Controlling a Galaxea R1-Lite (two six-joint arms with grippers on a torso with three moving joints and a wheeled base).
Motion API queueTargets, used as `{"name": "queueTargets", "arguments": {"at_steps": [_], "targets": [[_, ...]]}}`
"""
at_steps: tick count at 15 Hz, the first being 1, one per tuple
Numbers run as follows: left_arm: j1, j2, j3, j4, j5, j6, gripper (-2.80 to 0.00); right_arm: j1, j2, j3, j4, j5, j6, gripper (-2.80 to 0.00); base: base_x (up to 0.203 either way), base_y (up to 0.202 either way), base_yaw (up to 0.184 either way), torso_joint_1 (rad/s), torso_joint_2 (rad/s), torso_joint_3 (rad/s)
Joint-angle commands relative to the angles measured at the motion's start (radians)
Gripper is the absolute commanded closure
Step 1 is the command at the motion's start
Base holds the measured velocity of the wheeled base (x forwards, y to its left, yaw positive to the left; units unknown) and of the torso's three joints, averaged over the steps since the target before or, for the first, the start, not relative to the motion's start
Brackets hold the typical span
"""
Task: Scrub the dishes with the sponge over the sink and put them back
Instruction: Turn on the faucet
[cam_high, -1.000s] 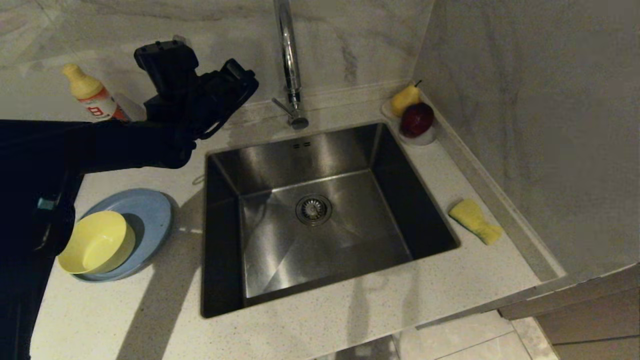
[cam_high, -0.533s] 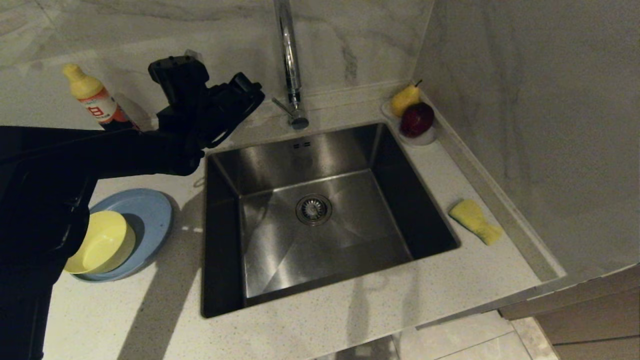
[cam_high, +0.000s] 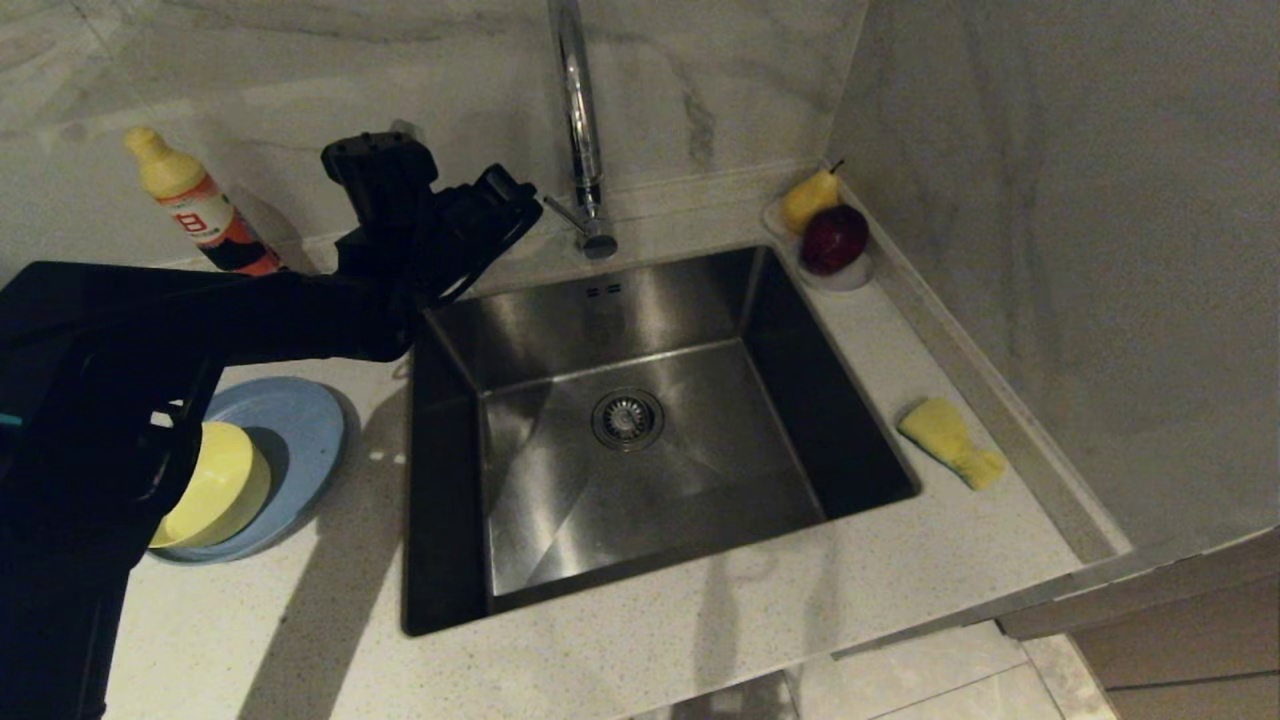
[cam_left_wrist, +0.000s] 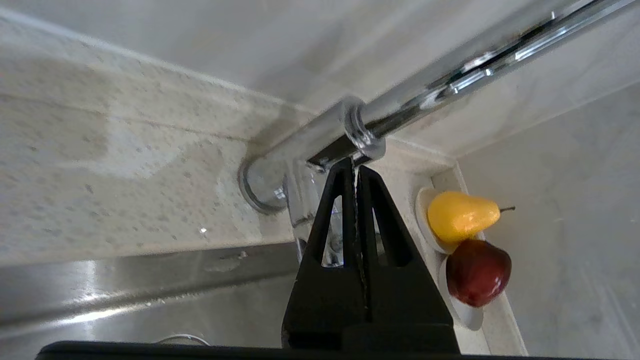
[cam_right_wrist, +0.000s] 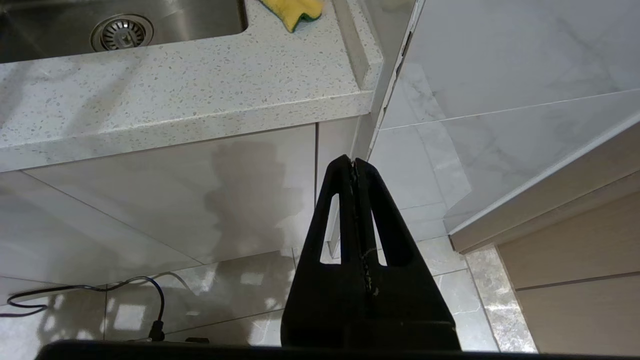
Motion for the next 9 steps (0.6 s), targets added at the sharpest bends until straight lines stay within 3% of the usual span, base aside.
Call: {"name": "queueTargets", "arguments": {"at_steps": [1,9], "targets": [[-0.004,0.013,0.0,-0.004,0.004,-0.004,0.0,0.001,-0.002,0.0,0.0,0.002,0.0,0.0,0.0,0.0,0.0,0.0,0.0,0.0],[-0.016,0.028,0.0,-0.028,-0.003,-0.003,0.0,0.001,-0.002,0.0,0.0,0.0,0.0,0.0,0.0,0.0,0.0,0.0,0.0,0.0]]}}
